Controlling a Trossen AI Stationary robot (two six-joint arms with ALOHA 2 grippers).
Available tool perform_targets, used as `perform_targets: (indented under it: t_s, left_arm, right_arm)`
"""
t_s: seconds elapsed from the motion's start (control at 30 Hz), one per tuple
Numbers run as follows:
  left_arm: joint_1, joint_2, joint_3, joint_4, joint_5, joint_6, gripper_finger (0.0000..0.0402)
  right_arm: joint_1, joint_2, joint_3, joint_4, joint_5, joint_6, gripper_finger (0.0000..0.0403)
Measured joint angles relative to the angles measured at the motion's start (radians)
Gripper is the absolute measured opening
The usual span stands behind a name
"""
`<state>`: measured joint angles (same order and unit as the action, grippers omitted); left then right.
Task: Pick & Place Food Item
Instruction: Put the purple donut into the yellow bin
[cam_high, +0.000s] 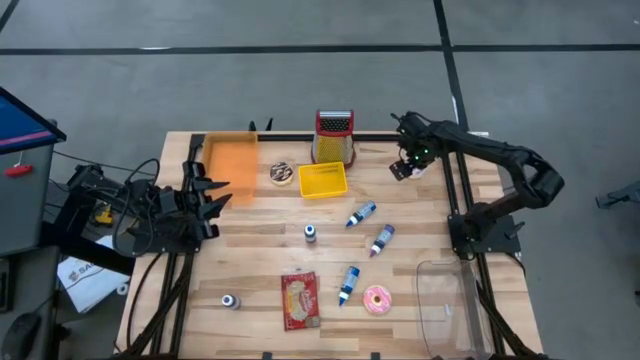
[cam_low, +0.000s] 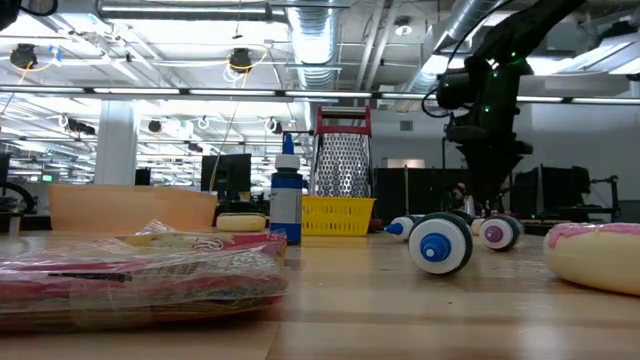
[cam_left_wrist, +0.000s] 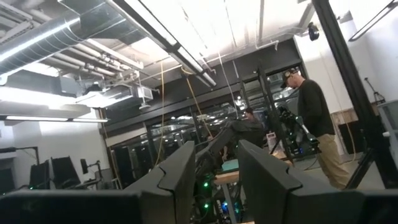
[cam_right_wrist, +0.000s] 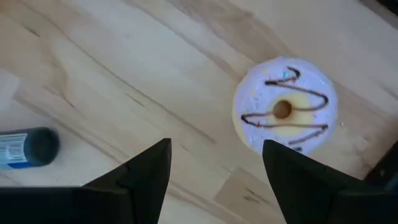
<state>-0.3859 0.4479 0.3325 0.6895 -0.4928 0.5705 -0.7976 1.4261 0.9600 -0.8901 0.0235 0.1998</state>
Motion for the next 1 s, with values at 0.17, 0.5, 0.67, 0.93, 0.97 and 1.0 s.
perform_targets:
  t_s: [0.17,0.5,0.67,0.93,0.97,1.0]
  left_arm:
    - [0.000,0.000,0.000,0.012,0.007,0.005,0.0117]
    - [0.000,0.000,0.000,0.015,0.007,0.008,0.0117]
    - [0.000,0.000,0.000,0.015,0.006,0.001,0.0117]
    - [0.000,0.000,0.000,0.013,-0.081,-0.006,0.0117]
    - [0.000,0.000,0.000,0.013,-0.085,-0.008,0.0117]
    - [0.000,0.000,0.000,0.013,-0.085,-0.009,0.0117]
  right_arm:
    - [-0.011,-0.009,0.000,-0.014,0.006,0.043,0.0246]
    - [-0.004,-0.009,0.000,0.006,0.003,0.225,0.0246]
    - [0.034,-0.009,0.000,0.018,-0.004,0.386,0.0246]
    - [0.107,-0.006,0.000,0.038,-0.025,0.772,0.0246]
    - [0.113,-0.006,0.000,0.056,-0.023,0.824,0.0246]
    - [0.117,-0.006,0.000,0.077,-0.022,0.871,0.0246]
